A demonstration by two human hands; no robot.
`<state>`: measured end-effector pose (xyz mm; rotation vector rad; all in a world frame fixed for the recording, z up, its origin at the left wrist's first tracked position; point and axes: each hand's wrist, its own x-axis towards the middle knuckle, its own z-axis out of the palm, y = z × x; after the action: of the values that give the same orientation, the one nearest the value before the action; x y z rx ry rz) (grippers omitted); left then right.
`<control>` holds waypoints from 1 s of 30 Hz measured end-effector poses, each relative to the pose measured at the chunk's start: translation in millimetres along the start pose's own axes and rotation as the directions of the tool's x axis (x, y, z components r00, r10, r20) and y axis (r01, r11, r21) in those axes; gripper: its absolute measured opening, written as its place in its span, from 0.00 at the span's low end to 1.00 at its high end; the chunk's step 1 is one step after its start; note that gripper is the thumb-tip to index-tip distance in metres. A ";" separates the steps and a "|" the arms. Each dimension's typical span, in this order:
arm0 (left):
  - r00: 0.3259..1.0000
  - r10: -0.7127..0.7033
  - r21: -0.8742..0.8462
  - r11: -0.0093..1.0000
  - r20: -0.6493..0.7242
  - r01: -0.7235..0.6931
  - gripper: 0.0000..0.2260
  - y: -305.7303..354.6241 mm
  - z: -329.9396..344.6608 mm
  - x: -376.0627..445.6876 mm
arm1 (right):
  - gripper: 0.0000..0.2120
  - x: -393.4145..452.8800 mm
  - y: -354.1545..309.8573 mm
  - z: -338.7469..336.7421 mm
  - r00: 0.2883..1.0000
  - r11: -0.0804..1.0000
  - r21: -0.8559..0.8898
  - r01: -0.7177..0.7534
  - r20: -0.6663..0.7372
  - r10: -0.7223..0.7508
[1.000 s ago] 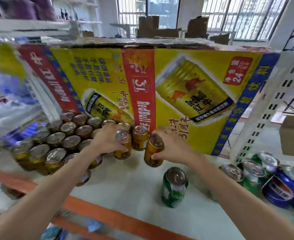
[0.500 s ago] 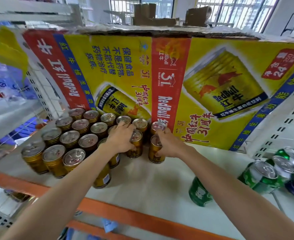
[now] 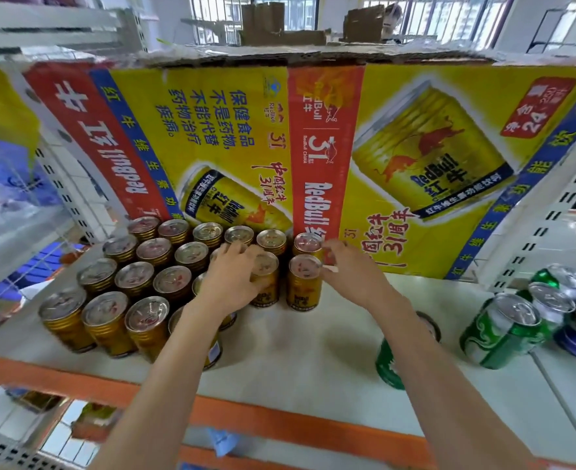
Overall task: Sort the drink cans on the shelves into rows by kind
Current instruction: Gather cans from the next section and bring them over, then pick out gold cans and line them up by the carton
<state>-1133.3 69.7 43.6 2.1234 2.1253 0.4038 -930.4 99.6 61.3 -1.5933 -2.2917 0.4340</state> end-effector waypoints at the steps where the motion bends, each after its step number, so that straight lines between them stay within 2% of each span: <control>1: 1.000 0.001 -0.076 0.997 -0.014 -0.002 0.25 0.5 -5.0 -9.5 | 0.20 -13.1 4.2 -7.7 0.997 0.999 0.049 0.007 -0.072 -0.003; 4: 1.000 0.011 -0.200 0.980 -0.016 -0.014 0.24 4.5 -16.3 -38.9 | 0.17 -57.0 22.3 -24.3 0.968 0.995 0.097 0.016 -0.250 0.009; 6: 0.999 0.021 -0.262 0.965 -0.031 -0.028 0.23 10.7 -19.4 -52.8 | 0.16 -82.4 38.4 -32.2 0.951 0.995 0.102 -0.016 -0.307 0.047; 10: 0.991 0.060 -0.292 0.952 -0.121 -0.093 0.19 29.3 -18.8 -57.3 | 0.16 -121.3 71.5 -45.1 0.921 0.982 0.112 -0.152 -0.345 0.182; 16: 0.951 0.195 -0.268 0.928 -0.240 -0.258 0.15 79.8 -7.4 -36.2 | 0.20 -182.3 117.5 -58.5 0.827 0.893 0.159 -0.422 -0.337 0.451; 19: 0.938 0.283 -0.268 0.905 -0.200 -0.330 0.16 113.5 6.3 -31.5 | 0.22 -209.9 142.0 -64.1 0.755 0.827 0.181 -0.533 -0.339 0.561; 23: 0.904 0.408 -0.258 0.867 -0.127 -0.428 0.17 157.9 21.8 -29.3 | 0.24 -236.3 175.8 -76.2 0.704 0.771 0.190 -0.608 -0.320 0.634; 30: 0.883 0.468 -0.278 0.846 -0.018 -0.454 0.18 256.8 45.4 -22.6 | 0.23 -281.2 237.4 -114.0 0.623 0.705 0.246 -0.665 -0.337 0.706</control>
<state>-873.3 48.7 65.3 2.4203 1.4039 0.6380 -589.1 -78.0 41.4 -2.2284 -1.2571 0.3218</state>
